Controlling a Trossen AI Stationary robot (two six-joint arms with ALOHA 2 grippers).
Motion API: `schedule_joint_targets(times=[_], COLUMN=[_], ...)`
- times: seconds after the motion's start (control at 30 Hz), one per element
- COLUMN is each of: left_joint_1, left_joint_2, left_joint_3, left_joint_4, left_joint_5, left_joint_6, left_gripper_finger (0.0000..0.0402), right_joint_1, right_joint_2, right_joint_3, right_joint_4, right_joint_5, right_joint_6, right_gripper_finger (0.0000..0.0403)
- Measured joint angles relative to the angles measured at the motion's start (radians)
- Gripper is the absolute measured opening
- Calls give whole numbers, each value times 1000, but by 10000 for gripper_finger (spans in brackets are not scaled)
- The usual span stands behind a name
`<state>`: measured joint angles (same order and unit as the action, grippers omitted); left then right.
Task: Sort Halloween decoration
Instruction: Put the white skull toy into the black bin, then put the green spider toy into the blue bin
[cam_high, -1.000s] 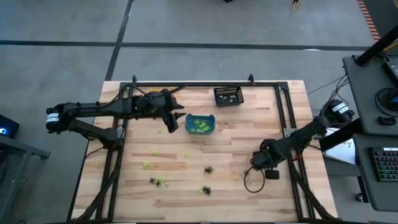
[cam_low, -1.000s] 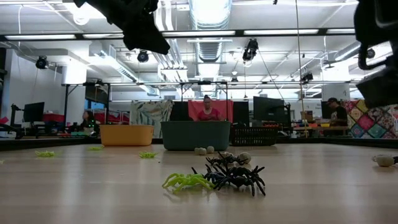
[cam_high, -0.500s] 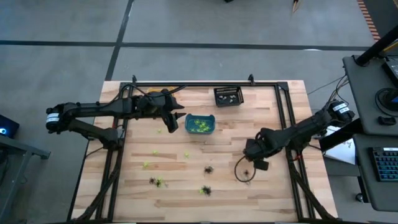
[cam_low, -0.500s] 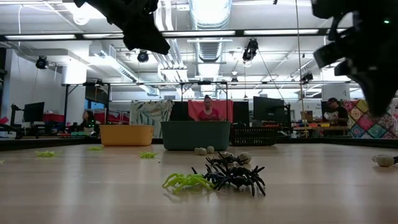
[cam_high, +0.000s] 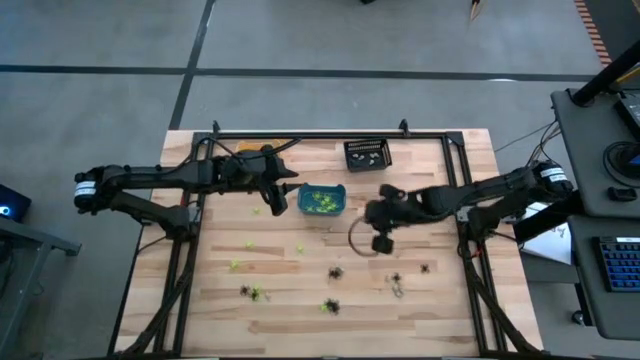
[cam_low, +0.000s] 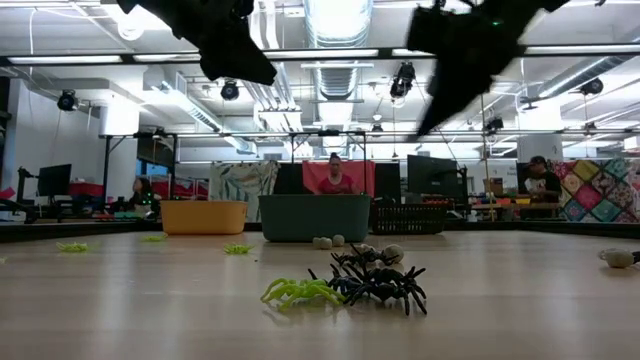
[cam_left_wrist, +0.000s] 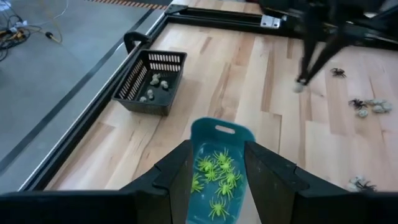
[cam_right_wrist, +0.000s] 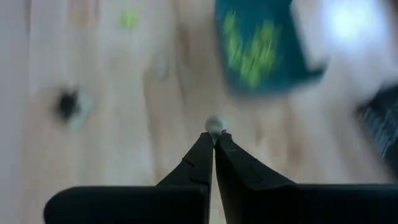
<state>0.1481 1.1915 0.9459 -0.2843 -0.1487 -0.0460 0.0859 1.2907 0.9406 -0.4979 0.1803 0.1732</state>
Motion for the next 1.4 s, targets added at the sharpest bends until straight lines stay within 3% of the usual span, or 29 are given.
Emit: schedule_joint_targets(times=[0.2, 0.47, 0.63, 1.0, 1.17, 1.4], left_joint_1=[-19, -21, -21, -21, -21, -24], left_joint_2=[-4, -5, -5, 6, 22, 32], left_joint_3=[-23, -24, -25, -25, -25, -25], left_joint_4=[-8, -19, 0, -6, -52, -241], left_joint_5=[1, 0, 0, 0, -1, 0], left_joint_6=[-38, -79, -96, -115, -161, -304], left_gripper_finger=[127, 127, 127, 127, 127, 127], right_joint_1=[-179, -555, -742, -787, -787, -780], right_joint_2=[0, 59, 178, 322, 323, 271], right_joint_3=[-8, -9, -10, 56, 74, 93], right_joint_4=[202, 228, 254, 300, 296, 294], right_joint_5=[-4, -2, -153, -162, -162, -163], right_joint_6=[-231, -349, -349, -242, -225, -173], right_gripper_finger=[8, 8, 9, 12, 36, 71])
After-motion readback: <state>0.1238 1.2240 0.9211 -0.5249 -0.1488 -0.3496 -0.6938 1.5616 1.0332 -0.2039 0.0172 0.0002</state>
